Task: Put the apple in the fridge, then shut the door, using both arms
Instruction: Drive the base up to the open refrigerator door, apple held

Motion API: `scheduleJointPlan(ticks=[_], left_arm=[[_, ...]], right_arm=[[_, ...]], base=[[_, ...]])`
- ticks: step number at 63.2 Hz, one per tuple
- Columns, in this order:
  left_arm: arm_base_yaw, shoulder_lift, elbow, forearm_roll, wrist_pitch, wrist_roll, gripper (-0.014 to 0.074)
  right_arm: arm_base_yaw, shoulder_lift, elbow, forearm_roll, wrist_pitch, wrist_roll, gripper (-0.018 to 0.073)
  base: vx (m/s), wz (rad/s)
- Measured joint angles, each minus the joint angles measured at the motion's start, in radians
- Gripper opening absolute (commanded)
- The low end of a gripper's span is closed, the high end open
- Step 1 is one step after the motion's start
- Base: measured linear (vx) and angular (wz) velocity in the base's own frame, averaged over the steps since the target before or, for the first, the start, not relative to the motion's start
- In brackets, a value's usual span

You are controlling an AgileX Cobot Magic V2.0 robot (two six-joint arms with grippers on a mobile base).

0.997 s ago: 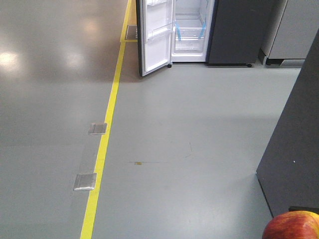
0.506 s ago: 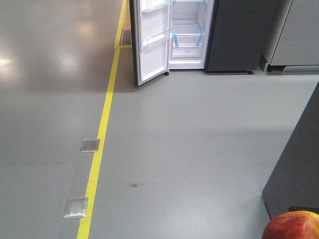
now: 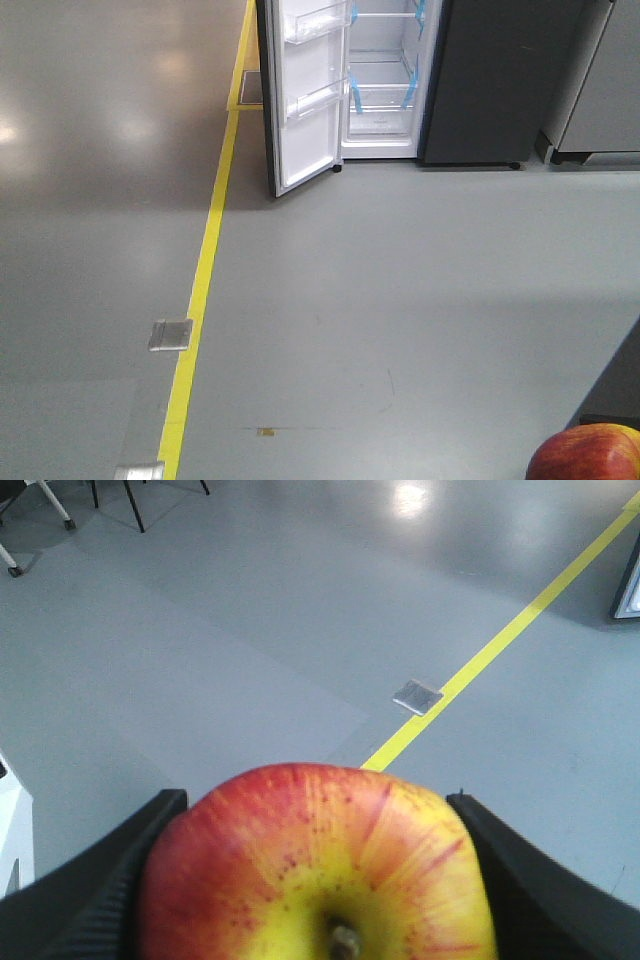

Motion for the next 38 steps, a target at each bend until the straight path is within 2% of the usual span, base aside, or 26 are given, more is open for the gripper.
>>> scheduleJointPlan(ticks=[38], left_arm=[[0.000,0.000,0.000,0.000,0.000,0.000,-0.0006]], right_arm=[[0.000,0.000,0.000,0.000,0.000,0.000,0.0370]], base=[[0.35,0.01]])
